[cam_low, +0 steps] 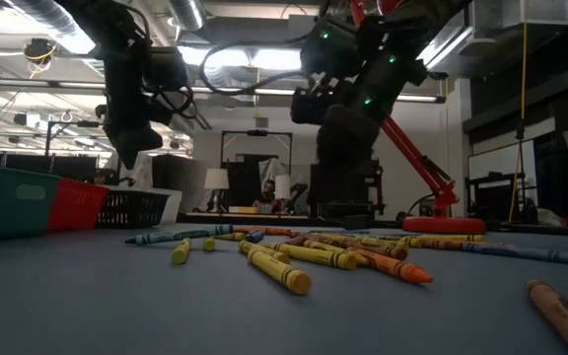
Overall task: Sort crayons
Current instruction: Put the green crayon into the black bin
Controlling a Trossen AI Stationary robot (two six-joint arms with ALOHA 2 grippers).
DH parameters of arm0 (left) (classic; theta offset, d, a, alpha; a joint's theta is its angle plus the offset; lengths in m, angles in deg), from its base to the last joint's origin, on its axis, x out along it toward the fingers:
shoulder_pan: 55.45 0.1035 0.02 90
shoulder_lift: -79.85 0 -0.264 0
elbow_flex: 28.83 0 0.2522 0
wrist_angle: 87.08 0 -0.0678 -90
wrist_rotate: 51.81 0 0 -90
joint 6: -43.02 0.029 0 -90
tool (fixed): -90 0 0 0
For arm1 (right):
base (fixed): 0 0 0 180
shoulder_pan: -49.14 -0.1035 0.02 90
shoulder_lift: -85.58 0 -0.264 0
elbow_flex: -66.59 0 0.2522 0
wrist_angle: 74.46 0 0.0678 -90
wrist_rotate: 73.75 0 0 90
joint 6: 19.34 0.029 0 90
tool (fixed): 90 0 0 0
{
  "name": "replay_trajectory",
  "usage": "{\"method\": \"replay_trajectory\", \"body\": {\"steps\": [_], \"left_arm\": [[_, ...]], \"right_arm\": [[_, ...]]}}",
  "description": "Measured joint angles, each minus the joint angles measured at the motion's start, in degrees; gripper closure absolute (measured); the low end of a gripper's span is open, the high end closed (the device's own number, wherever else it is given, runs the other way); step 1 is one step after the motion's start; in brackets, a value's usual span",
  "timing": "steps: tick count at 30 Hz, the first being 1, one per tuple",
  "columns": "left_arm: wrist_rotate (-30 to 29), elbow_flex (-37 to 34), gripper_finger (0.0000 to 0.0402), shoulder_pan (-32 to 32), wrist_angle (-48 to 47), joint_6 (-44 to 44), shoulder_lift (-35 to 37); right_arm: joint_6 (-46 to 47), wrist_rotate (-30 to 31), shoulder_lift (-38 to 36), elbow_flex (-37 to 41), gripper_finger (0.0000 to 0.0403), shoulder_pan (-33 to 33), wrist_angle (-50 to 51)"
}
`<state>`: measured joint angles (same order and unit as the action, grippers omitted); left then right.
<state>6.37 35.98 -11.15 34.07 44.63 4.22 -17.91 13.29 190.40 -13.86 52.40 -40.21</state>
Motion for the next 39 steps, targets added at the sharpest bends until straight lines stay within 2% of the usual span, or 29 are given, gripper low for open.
{"method": "replay_trajectory", "body": {"steps": [7,9,14,17,24,27,33,39], "left_arm": [[0.2,0.0,0.0314,-1.8,2.0,0.0,0.0],[2.2,0.0,0.0314,-2.3,2.1,0.3,0.2],[11.2,0.0,0.0314,-3.9,2.3,0.3,1.9],[16.9,0.0,0.0314,-6.0,2.5,0.0,3.3],[34.4,0.0,0.0314,-14.1,5.9,-1.6,4.1],[39.2,0.1,0.0314,-18.9,11.1,-3.0,3.2],[39.9,0.1,0.0314,-29.6,19.6,-0.1,-0.5],[39.8,0.1,0.0314,-37.1,23.4,4.8,-5.3]], "right_arm": [[-0.3,3.0,-4.3,0.0,0.0265,-2.3,6.3],[-0.5,4.5,-5.4,0.0,0.0265,-3.2,8.9],[-0.4,9.0,-8.5,0.3,0.0265,-5.3,15.7],[-0.1,10.6,-11.7,3.5,0.0265,-6.2,16.0],[8.5,11.0,-22.6,16.5,0.0265,-6.8,12.7],[11.6,11.0,-27.5,22.8,0.0265,-6.8,8.2],[13.4,9.4,-34.3,31.9,0.0265,-8.0,-0.2],[13.3,9.4,-35.5,36.0,0.0265,-11.0,-4.7]]}}
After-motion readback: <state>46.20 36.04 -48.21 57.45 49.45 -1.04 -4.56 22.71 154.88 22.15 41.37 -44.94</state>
